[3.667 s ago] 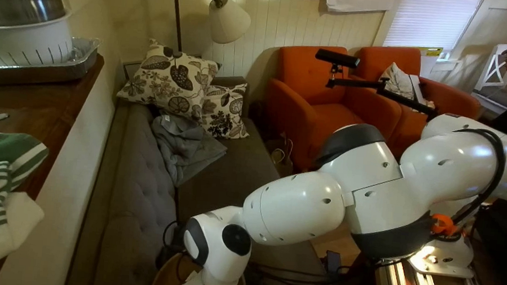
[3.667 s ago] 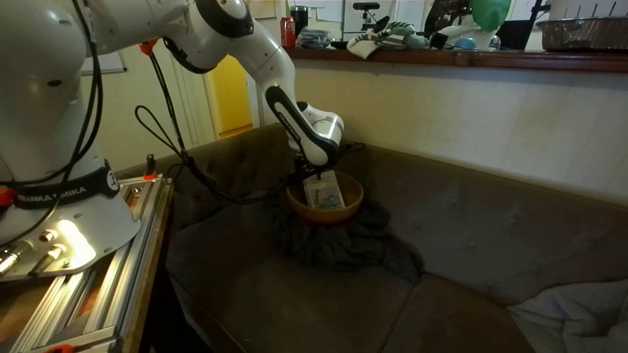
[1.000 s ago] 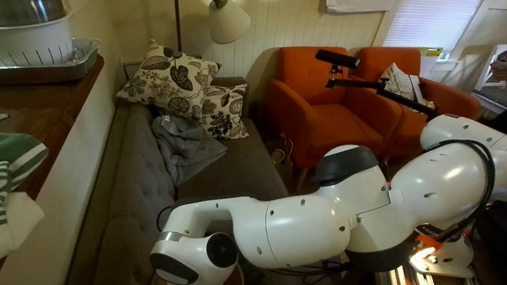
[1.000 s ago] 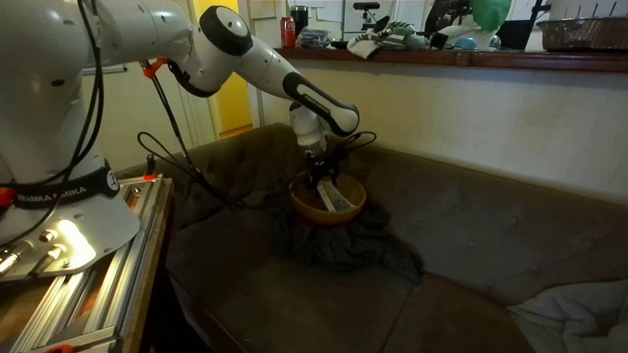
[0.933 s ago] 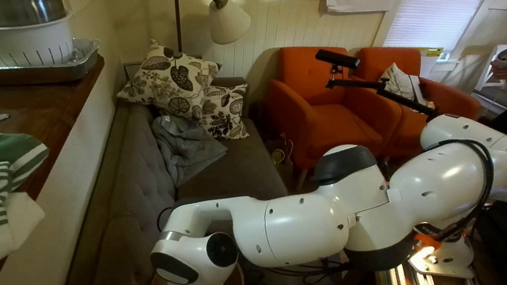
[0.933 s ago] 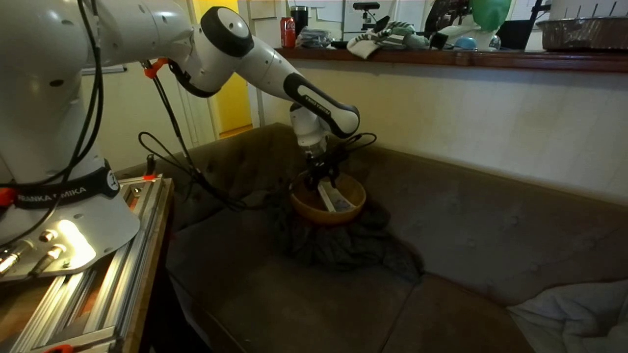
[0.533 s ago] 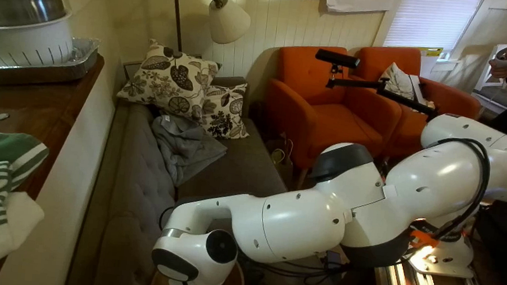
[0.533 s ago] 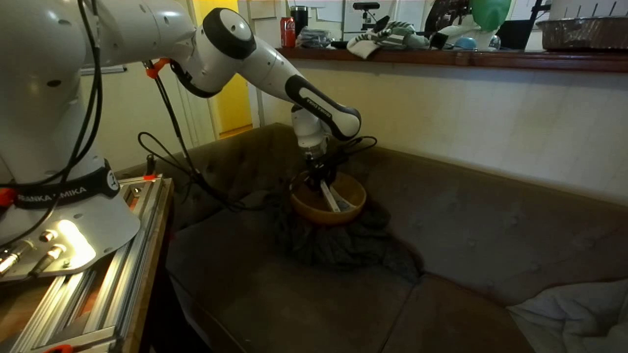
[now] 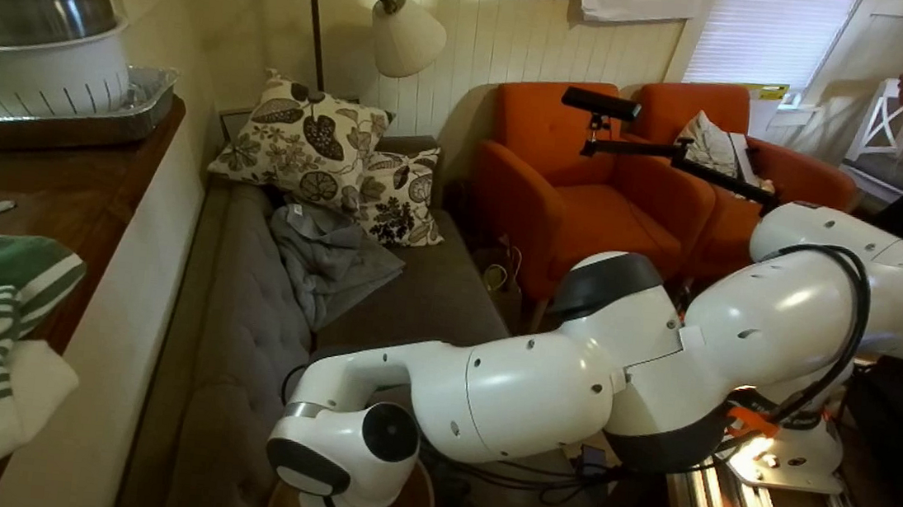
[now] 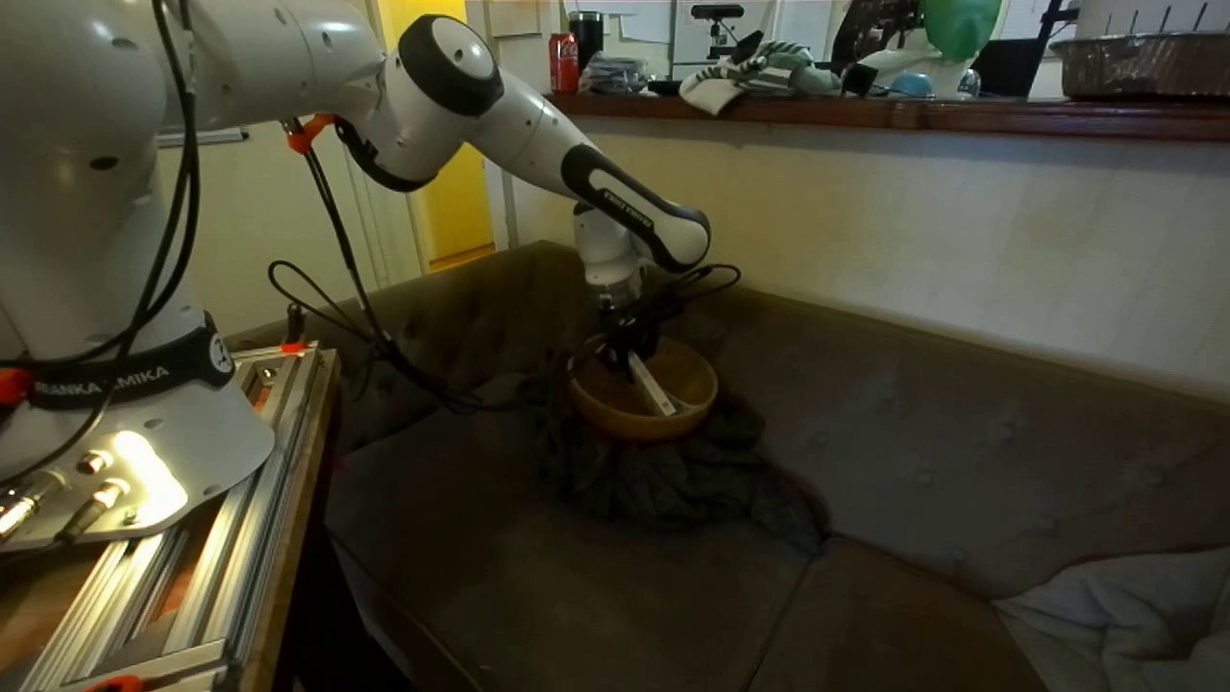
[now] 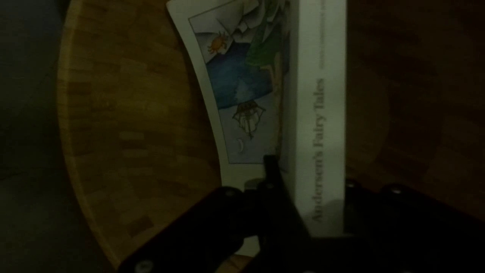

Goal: Put the brown bowl on the blanket, then remove the book from the bowl

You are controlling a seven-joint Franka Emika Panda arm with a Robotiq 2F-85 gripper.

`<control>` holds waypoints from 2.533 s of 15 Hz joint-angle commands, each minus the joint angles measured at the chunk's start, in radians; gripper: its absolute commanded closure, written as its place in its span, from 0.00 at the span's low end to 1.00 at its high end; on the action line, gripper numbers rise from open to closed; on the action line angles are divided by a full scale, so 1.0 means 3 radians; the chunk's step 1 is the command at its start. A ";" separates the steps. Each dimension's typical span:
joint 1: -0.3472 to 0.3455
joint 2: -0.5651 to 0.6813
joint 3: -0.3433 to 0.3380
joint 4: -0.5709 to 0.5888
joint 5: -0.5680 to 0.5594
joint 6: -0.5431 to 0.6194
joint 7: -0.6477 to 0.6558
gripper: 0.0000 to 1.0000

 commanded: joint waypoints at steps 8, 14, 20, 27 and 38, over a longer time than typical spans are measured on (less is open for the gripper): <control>0.1531 -0.0365 -0.0945 -0.1257 -0.0259 -0.0063 0.1027 0.94; 0.2289 -0.0480 -0.1325 -0.2288 -0.0118 -0.0140 0.1893 0.94; 0.2674 -0.0594 -0.1504 -0.3340 -0.0104 -0.0330 0.2407 0.94; 0.2687 -0.0695 -0.1527 -0.3953 0.0300 -0.1249 0.1830 0.76; 0.2846 -0.0444 -0.2394 -0.5053 0.0452 -0.1400 0.1958 0.94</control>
